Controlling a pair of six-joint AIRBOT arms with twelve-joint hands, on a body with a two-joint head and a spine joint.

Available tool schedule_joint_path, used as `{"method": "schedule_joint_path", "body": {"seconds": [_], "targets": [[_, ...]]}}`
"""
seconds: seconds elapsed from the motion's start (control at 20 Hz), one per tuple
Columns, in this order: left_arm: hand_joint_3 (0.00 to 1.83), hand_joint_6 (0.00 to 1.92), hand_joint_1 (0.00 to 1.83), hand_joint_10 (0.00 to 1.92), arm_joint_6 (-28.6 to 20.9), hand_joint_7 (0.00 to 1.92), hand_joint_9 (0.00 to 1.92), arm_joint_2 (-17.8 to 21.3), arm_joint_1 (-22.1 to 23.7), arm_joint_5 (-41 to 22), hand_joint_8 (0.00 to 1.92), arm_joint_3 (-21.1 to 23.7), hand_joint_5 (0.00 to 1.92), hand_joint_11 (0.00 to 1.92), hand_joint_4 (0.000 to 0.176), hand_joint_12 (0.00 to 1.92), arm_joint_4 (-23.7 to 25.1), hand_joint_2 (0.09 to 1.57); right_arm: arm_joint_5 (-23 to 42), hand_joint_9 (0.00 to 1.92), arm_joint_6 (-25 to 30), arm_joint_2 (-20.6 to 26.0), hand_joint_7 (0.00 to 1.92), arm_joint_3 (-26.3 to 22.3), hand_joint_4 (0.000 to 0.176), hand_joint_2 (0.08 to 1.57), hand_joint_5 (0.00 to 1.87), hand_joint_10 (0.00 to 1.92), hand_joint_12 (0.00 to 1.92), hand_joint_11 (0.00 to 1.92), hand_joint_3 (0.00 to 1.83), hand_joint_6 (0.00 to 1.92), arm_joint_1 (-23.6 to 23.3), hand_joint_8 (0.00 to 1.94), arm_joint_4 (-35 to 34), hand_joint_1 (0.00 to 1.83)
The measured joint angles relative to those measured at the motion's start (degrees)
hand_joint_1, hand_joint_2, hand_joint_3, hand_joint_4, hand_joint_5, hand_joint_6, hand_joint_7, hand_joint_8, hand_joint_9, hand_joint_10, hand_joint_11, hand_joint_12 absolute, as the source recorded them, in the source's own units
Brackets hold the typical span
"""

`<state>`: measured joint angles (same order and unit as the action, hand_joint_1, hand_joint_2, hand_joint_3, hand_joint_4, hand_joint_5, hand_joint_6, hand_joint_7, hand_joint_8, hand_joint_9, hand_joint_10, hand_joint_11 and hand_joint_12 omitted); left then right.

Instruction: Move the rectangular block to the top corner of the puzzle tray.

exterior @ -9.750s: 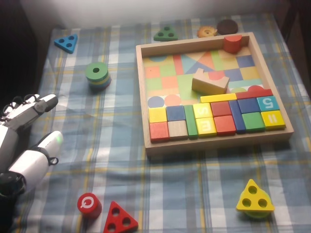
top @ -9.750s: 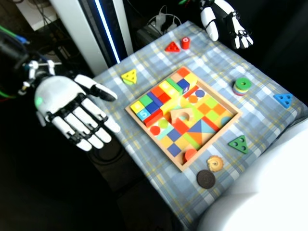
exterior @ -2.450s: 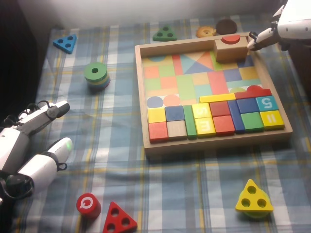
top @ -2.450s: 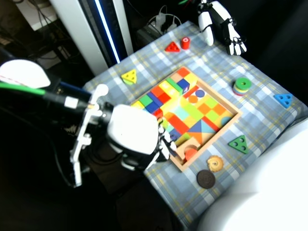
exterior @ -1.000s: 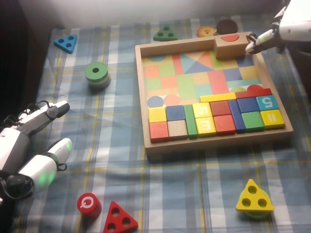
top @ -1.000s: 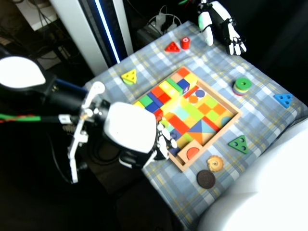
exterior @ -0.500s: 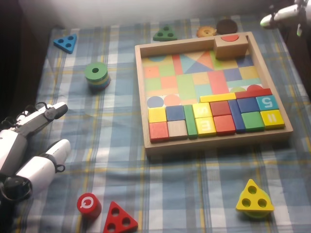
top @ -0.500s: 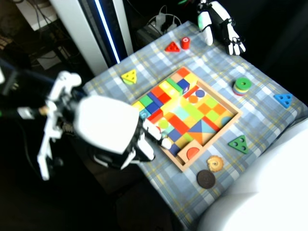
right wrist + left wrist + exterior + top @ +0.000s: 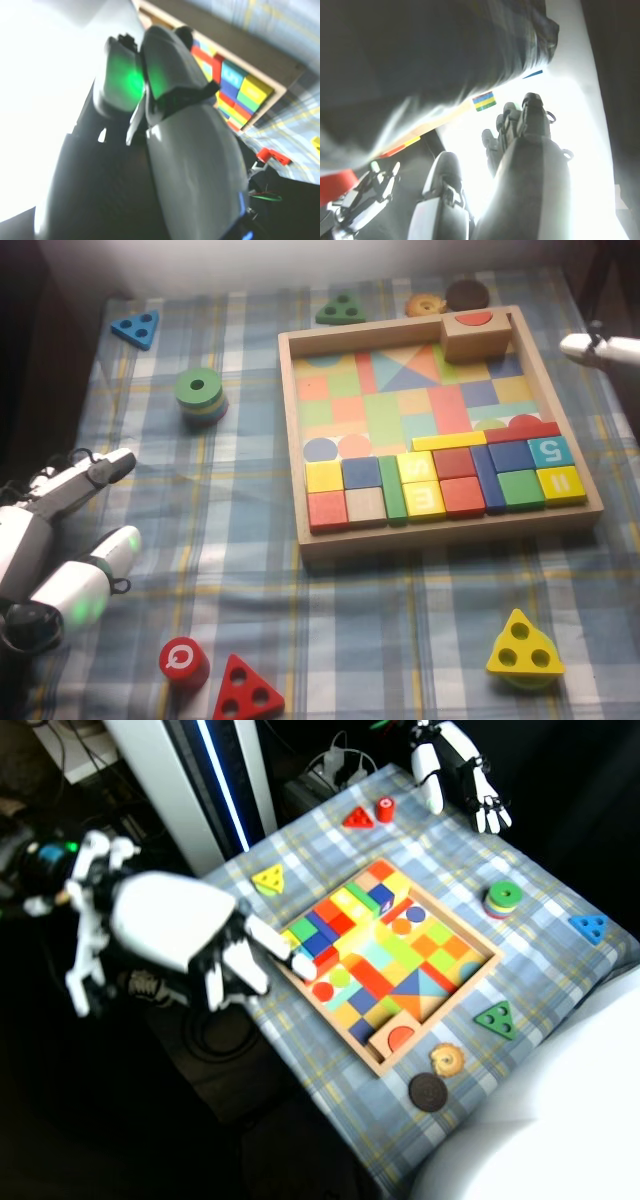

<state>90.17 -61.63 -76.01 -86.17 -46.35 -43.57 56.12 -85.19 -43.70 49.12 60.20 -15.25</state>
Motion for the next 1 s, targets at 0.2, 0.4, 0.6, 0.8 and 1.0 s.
{"method": "schedule_joint_path", "body": {"seconds": [0.2, 0.4, 0.6, 0.8, 1.0], "targets": [[0.00, 0.00, 0.71, 0.01, 0.0, 0.30, 0.20, 0.1, 0.0, -0.5, 0.00, 0.0, 0.46, 0.00, 0.039, 0.00, 0.3, 1.41, 15.0, 1.60, -1.1, -0.5, 1.36, -3.4, 0.000, 1.21, 0.41, 1.92, 1.92, 1.62, 0.05, 0.01, 10.0, 1.94, -10.5, 1.70], [0.00, 0.00, 0.73, 0.00, 0.0, 0.30, 0.19, 0.1, 0.0, -0.4, 0.00, 0.1, 0.47, 0.00, 0.019, 0.00, 0.2, 1.41, 27.5, 1.59, -1.2, -2.1, 1.36, -6.9, 0.000, 1.17, 0.41, 1.92, 1.92, 1.59, 0.02, 0.00, 14.5, 1.94, -13.4, 1.39], [0.00, 0.00, 0.74, 0.01, 0.0, 0.31, 0.21, 0.1, 0.0, -0.3, 0.00, 0.0, 0.47, 0.00, 0.019, 0.00, -0.2, 1.40, 30.9, 0.67, -1.3, -5.9, 0.66, -7.8, 0.000, 1.28, 0.36, 1.49, 1.82, 0.56, 0.01, 0.01, 16.9, 1.03, -18.7, 0.48], [0.00, 0.00, 0.75, 0.01, 0.0, 0.31, 0.22, 0.0, 0.0, 0.0, 0.00, 0.0, 0.46, 0.00, 0.043, 0.00, 0.2, 1.39, 34.4, 0.37, 1.6, -8.0, 0.48, -8.3, 0.083, 1.30, 0.34, 0.25, 1.24, 0.01, 0.00, 0.00, 16.9, 0.01, -18.7, 0.02], [0.00, 0.01, 0.74, 0.01, -0.1, 0.31, 0.23, 0.0, 0.0, 0.0, 0.00, 0.0, 0.46, 0.00, 0.040, 0.00, -0.1, 1.40, 37.4, 0.23, 4.2, -9.3, 0.29, -8.4, 0.000, 1.22, 0.34, 0.01, 0.62, 0.00, 0.00, 0.00, 18.1, 0.01, -20.8, 0.00]]}}
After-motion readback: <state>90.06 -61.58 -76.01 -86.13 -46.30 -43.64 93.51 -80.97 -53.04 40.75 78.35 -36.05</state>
